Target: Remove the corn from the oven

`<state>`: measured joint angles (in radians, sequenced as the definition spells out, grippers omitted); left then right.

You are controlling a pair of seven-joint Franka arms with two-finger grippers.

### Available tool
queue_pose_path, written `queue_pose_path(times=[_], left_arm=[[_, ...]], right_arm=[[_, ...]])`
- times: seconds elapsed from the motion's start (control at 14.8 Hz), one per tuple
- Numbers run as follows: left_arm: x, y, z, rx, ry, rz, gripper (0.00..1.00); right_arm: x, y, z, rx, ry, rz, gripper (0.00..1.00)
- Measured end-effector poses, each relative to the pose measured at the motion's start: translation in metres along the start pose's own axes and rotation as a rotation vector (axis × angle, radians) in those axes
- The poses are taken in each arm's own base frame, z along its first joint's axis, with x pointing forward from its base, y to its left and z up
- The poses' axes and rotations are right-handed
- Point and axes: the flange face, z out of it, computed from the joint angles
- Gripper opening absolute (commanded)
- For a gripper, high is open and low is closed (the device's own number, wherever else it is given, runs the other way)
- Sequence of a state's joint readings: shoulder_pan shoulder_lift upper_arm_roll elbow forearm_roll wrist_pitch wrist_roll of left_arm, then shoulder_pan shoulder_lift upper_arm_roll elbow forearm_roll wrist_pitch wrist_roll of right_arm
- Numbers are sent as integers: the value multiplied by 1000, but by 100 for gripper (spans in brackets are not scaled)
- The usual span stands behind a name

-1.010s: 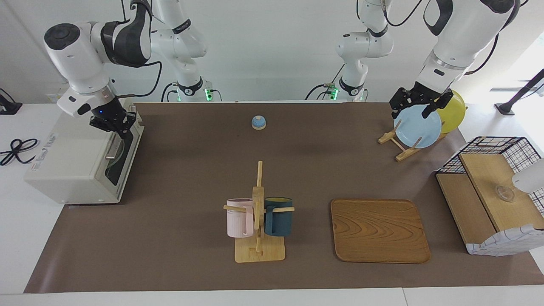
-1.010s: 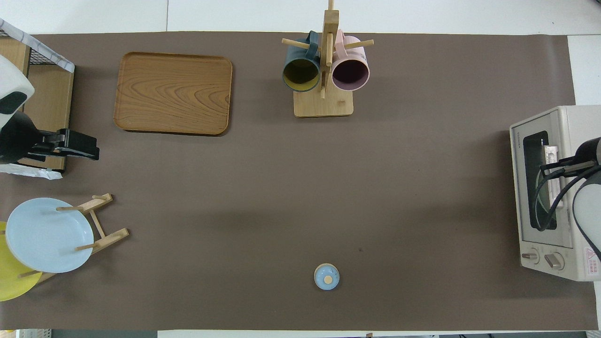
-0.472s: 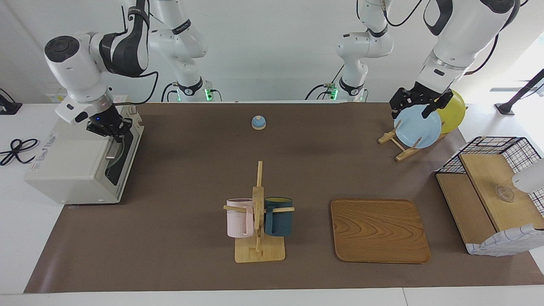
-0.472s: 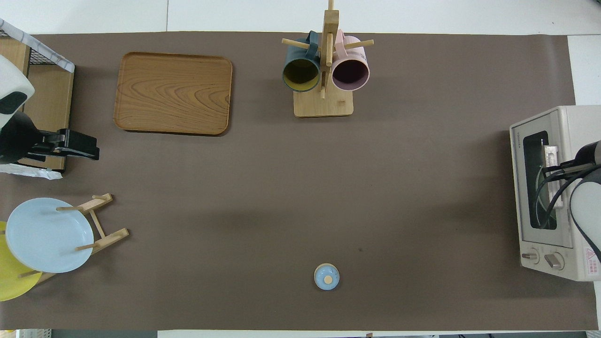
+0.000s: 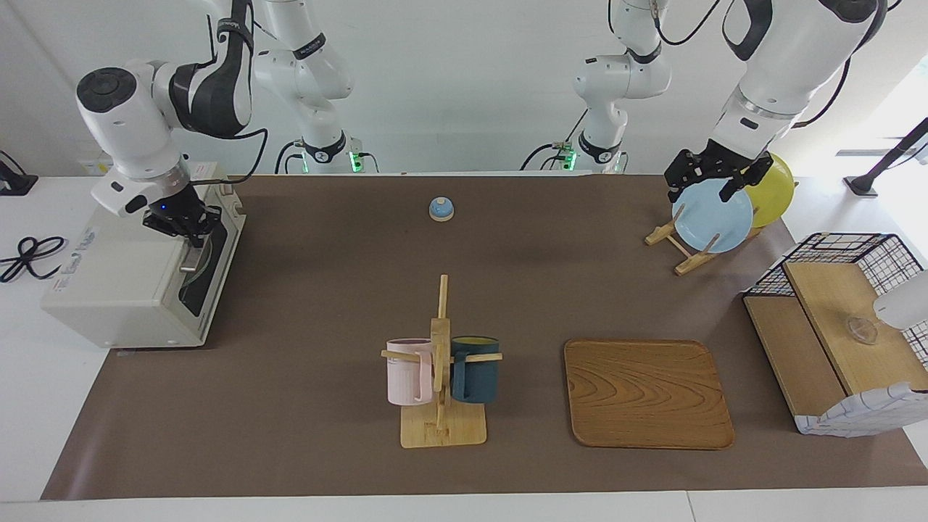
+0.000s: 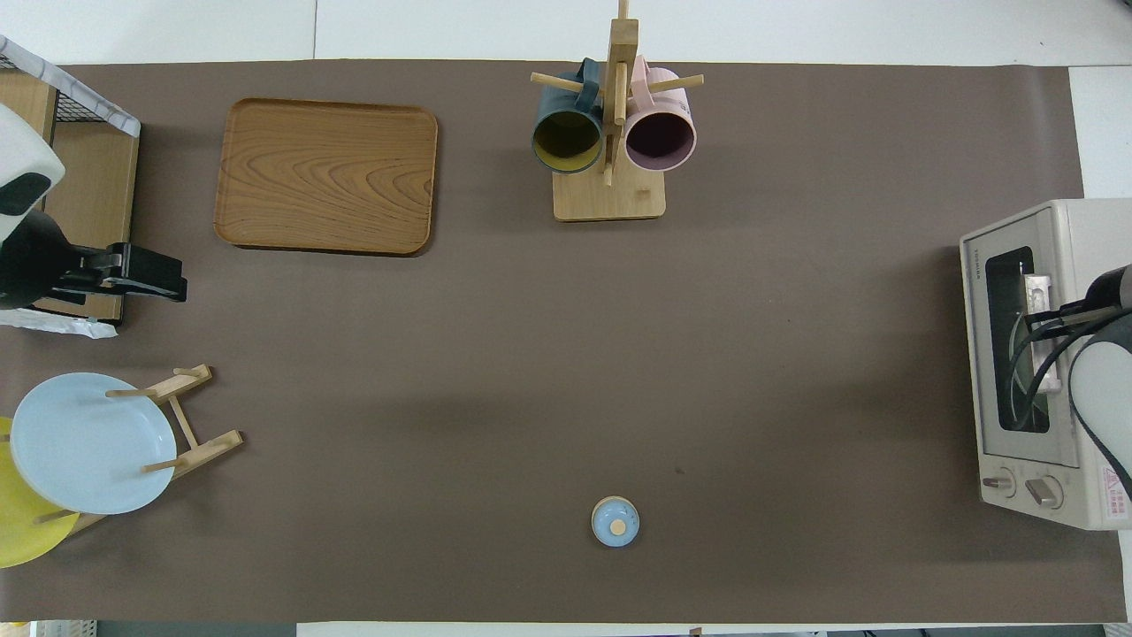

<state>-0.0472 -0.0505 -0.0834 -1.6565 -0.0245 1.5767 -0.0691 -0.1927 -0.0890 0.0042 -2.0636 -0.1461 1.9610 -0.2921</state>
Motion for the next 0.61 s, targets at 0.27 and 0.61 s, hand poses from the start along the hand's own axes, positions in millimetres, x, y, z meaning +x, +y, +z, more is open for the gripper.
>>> queue_pose_path(times=[0.27,0.61], left_arm=[[0,0,0,0,0,0,100],[0,0,0,0,0,0,100]], right_arm=[[1,-4,0,0,-1,24,0],[9,-33,4,2,-10,39,0]])
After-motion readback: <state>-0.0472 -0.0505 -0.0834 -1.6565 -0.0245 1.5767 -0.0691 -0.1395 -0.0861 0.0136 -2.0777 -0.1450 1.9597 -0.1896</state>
